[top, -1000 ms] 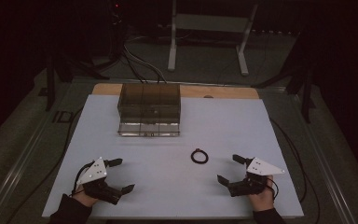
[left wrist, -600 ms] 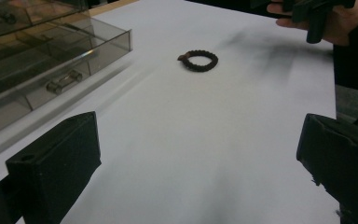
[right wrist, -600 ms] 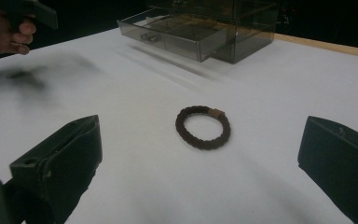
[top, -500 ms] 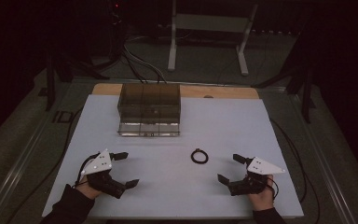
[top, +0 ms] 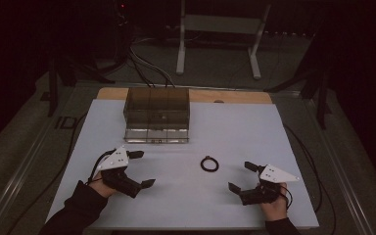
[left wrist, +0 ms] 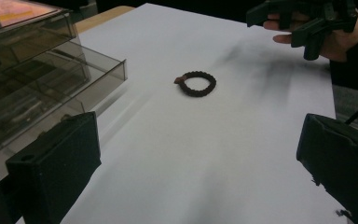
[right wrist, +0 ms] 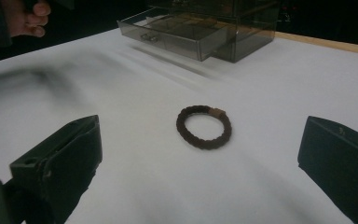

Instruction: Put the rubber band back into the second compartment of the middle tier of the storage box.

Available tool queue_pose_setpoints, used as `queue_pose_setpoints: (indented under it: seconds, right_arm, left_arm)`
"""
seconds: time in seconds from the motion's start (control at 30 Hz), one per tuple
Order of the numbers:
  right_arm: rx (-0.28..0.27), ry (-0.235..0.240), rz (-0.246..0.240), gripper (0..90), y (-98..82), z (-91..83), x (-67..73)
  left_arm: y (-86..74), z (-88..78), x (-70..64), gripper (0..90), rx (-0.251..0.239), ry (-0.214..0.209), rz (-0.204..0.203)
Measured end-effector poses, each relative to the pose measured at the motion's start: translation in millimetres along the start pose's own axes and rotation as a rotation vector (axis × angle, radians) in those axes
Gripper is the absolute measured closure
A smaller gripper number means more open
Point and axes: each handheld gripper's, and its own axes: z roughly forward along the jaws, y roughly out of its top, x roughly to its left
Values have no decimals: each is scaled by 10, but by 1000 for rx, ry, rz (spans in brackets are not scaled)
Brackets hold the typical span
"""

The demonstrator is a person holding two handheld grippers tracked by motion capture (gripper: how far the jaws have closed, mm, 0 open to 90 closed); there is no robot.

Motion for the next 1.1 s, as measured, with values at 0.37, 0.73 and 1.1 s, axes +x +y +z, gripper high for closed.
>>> queue_pose_setpoints:
  seconds: [0.37, 0.73, 1.1]
  right_arm:
    - [1, 13, 6, 0, -1, 6, -1]
    - [-4, 12, 5, 0, 4, -5, -3]
    - [-2, 11, 4, 0, 6, -9, -1]
  left_arm:
    - [243, 214, 44, 3, 14, -36, 31]
    - [351, 448, 54, 3, 25, -63, 36]
    - [441, 635, 42, 3, 25, -83, 33]
